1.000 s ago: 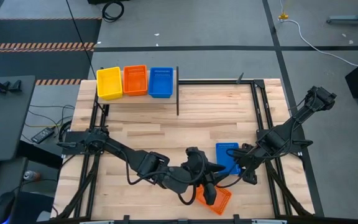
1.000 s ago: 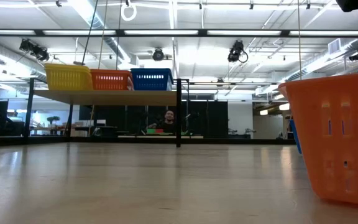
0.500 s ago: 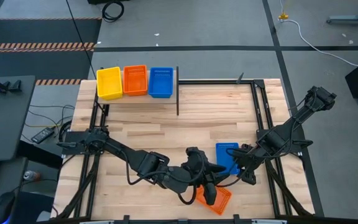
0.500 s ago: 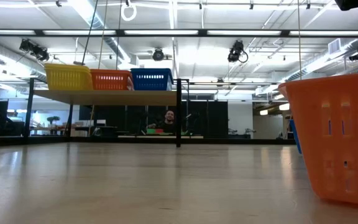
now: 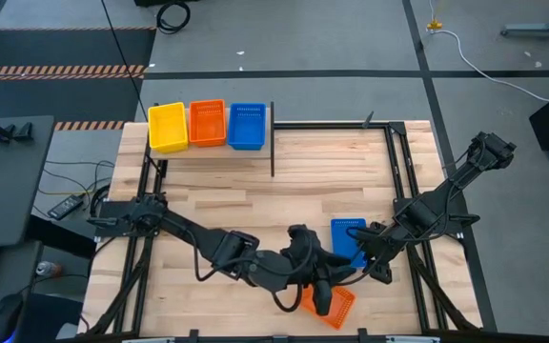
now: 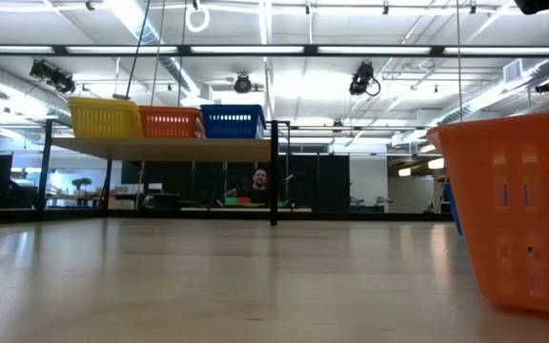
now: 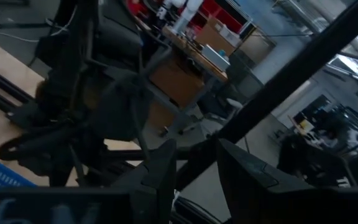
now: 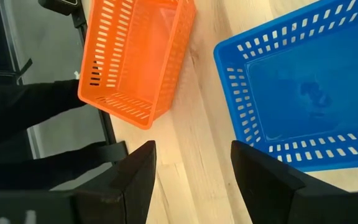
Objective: Stack baskets on shelf by color
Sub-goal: Stack the orange bin on top of the orange bin on the shelf
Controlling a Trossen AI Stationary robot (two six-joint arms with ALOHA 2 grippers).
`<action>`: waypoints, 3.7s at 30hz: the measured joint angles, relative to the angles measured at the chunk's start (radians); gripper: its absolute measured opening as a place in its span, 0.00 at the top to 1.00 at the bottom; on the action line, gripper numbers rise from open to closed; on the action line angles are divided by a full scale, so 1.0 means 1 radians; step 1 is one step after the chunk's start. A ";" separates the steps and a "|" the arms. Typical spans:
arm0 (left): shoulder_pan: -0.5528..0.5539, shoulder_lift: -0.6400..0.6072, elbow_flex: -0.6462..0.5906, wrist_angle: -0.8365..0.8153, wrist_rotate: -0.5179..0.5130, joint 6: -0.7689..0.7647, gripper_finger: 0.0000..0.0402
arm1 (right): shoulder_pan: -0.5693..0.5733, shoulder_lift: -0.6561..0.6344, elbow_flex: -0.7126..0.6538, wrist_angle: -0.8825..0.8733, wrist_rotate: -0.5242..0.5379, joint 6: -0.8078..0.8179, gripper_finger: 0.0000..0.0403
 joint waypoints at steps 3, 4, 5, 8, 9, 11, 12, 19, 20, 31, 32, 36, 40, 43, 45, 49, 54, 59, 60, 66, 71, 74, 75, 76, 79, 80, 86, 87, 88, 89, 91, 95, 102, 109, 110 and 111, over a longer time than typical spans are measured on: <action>-0.011 0.000 0.000 -0.001 0.004 -0.022 0.70 | 0.000 0.000 0.000 0.000 -0.001 0.000 0.47; -0.015 0.000 0.000 -0.002 0.004 -0.023 0.70 | 0.000 0.000 0.000 0.002 -0.001 0.000 0.47; -0.019 0.000 0.000 -0.005 0.003 -0.025 0.70 | 0.000 0.000 0.000 0.005 -0.001 0.000 0.47; -0.031 0.000 0.000 -0.036 0.004 -0.037 0.70 | 0.000 0.000 0.000 0.019 -0.005 0.000 0.47; -0.034 0.000 0.000 -0.056 0.004 -0.051 0.70 | 0.000 0.000 0.000 0.026 -0.008 0.000 0.47; -0.041 0.003 0.000 -0.118 0.005 -0.090 0.70 | 0.000 0.000 0.000 0.041 -0.011 0.000 0.47; -0.044 0.007 0.001 -0.153 0.003 -0.107 0.70 | 0.000 0.000 0.000 0.045 -0.012 0.000 0.47; -0.050 0.036 -0.052 -0.376 0.003 -0.321 0.70 | 0.000 0.000 0.000 0.030 -0.040 -0.007 0.47; -0.048 0.040 -0.057 -0.372 0.002 -0.340 0.70 | 0.000 0.000 0.000 0.016 -0.052 -0.009 0.47; -0.032 0.111 -0.057 -0.426 0.019 -0.392 0.70 | -0.014 -0.094 0.005 -0.023 -0.087 0.034 0.47; -0.027 0.118 -0.057 -0.425 0.026 -0.397 0.70 | -0.014 -0.106 0.005 -0.019 -0.077 0.038 0.47; -0.003 0.164 -0.058 -0.416 0.090 -0.415 0.70 | -0.020 -0.145 0.005 -0.014 -0.040 0.051 0.47; 0.021 0.200 -0.058 -0.391 0.187 -0.463 0.70 | -0.026 -0.165 0.005 -0.024 -0.027 0.051 0.47; 0.039 0.212 -0.060 -0.392 0.255 -0.484 0.70 | -0.026 -0.171 0.005 -0.035 -0.028 0.043 0.47; 0.047 0.211 -0.059 -0.389 0.288 -0.490 0.70 | -0.026 -0.171 0.005 -0.055 -0.030 0.037 0.47; 0.058 0.210 -0.059 -0.418 0.377 -0.538 0.70 | -0.026 -0.170 0.005 -0.069 -0.030 0.022 0.47; 0.060 0.210 -0.059 -0.517 0.451 -0.583 0.70 | -0.026 -0.170 0.005 -0.069 -0.016 0.015 0.47; 0.062 0.210 -0.059 -0.587 0.448 -0.584 0.70 | -0.026 -0.170 0.005 -0.069 -0.008 0.027 0.47; 0.062 0.210 -0.059 -0.598 0.447 -0.583 0.70 | -0.026 -0.170 0.005 -0.069 -0.008 0.031 0.47; 0.061 0.209 -0.059 -0.645 0.379 -0.578 0.70 | -0.026 -0.170 0.005 -0.067 0.014 0.053 0.47; 0.062 0.209 -0.059 -0.580 0.362 -0.563 0.70 | -0.026 -0.174 0.005 0.051 0.040 0.050 0.47; 0.063 0.209 -0.059 -0.545 0.357 -0.559 0.70 | -0.026 -0.184 0.005 0.125 0.077 0.044 0.47; 0.065 0.209 -0.059 -0.539 0.356 -0.558 0.70 | -0.026 -0.185 0.005 0.125 0.092 0.046 0.47; 0.066 0.209 -0.059 -0.536 0.357 -0.556 0.70 | -0.027 -0.185 0.005 0.116 0.101 0.049 0.47; 0.071 0.209 -0.059 -0.532 0.355 -0.556 0.70 | -0.029 -0.184 0.005 0.077 0.109 0.053 0.47; 0.071 0.209 -0.059 -0.532 0.356 -0.556 0.70 | -0.029 -0.184 0.005 0.060 0.106 0.060 0.47; 0.070 0.209 -0.059 -0.533 0.370 -0.556 0.70 | -0.031 -0.184 0.005 0.027 0.082 0.071 0.47; 0.070 0.209 -0.059 -0.533 0.372 -0.554 0.70 | -0.031 -0.184 0.005 0.028 0.081 0.072 0.47; 0.070 0.209 -0.059 -0.533 0.372 -0.544 0.70 | -0.031 -0.184 0.005 0.027 0.079 0.076 0.47; 0.070 0.209 -0.059 -0.533 0.373 -0.536 0.70 | -0.031 -0.184 0.005 0.025 0.078 0.081 0.47; 0.070 0.209 -0.059 -0.533 0.380 -0.513 0.70 | -0.031 -0.184 0.005 0.015 0.078 0.093 0.47; 0.070 0.209 -0.059 -0.533 0.404 -0.506 0.70 | -0.030 -0.184 0.005 -0.015 0.067 0.096 0.47; 0.065 0.212 -0.058 -0.549 0.404 -0.481 0.68 | -0.030 -0.184 0.005 -0.050 0.042 0.066 0.47; 0.071 0.237 -0.060 -0.500 0.413 -0.426 0.60 | -0.030 -0.184 0.005 -0.049 0.016 0.082 0.47; 0.071 0.237 -0.060 -0.460 0.423 -0.408 0.60 | -0.030 -0.184 0.005 -0.048 0.020 0.093 0.47; 0.071 0.237 -0.057 -0.422 0.430 -0.390 0.61 | -0.030 -0.184 0.005 -0.048 0.029 0.099 0.47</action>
